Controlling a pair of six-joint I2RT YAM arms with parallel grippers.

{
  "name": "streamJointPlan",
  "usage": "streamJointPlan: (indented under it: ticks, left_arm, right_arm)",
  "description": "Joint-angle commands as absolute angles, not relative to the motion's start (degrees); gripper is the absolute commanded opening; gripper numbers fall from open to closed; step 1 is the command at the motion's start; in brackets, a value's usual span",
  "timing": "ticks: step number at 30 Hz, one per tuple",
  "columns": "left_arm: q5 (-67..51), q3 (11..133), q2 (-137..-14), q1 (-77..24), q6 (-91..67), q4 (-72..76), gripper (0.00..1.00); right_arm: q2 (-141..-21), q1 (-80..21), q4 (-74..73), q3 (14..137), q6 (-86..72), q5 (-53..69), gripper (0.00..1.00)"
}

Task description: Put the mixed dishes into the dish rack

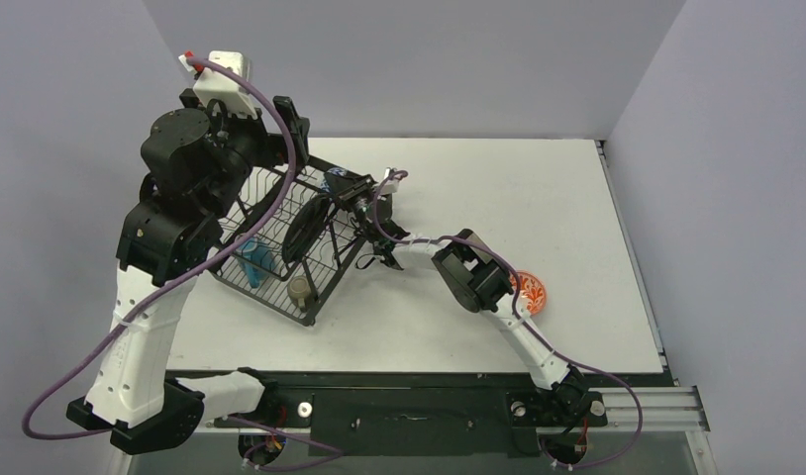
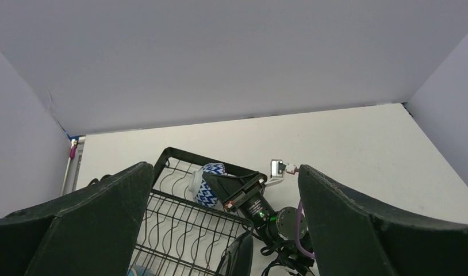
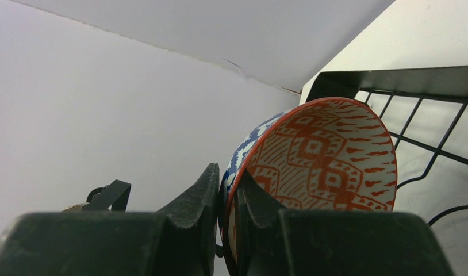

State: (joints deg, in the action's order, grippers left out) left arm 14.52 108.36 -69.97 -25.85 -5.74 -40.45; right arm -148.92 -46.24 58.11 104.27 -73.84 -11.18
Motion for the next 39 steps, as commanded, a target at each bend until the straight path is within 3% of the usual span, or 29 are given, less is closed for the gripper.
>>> streamJointPlan:
  ticks: [1, 15, 25, 36, 38, 39]
  left_arm:
    - [13.5, 108.4, -69.0, -26.1, -5.4, -37.9, 0.96]
    - [13.3, 108.5, -68.5, -26.1, -5.5, -37.8, 0.97]
    - [12.9, 108.5, -68.6, -26.2, -5.4, -38.2, 0.96]
    - [12.7, 107.5, -68.5, -26.3, -5.4, -38.3, 0.96]
    - [12.8, 107.0, -68.2, -26.4, -5.2, -38.5, 0.96]
    - [12.9, 106.5, -67.9, -26.4, -5.2, -38.5, 0.96]
  right_arm:
    - [-148.2, -47.0, 59.9, 105.9, -73.7, -11.6, 0.00]
    - [-149.2, -46.1, 54.9, 106.6, -74.0, -12.4, 0.01]
    - [-146.4, -46.1, 51.7, 105.4, -71.5, -11.1, 0.34]
    - [-139.2, -46.0, 50.4, 100.9, -67.5, -8.3, 0.54]
    - [-137.7, -45.7, 49.9, 100.1, -66.9, -6.8, 0.62]
    - [-137.2, -45.5, 49.4, 100.0, -66.8, -6.1, 0.71]
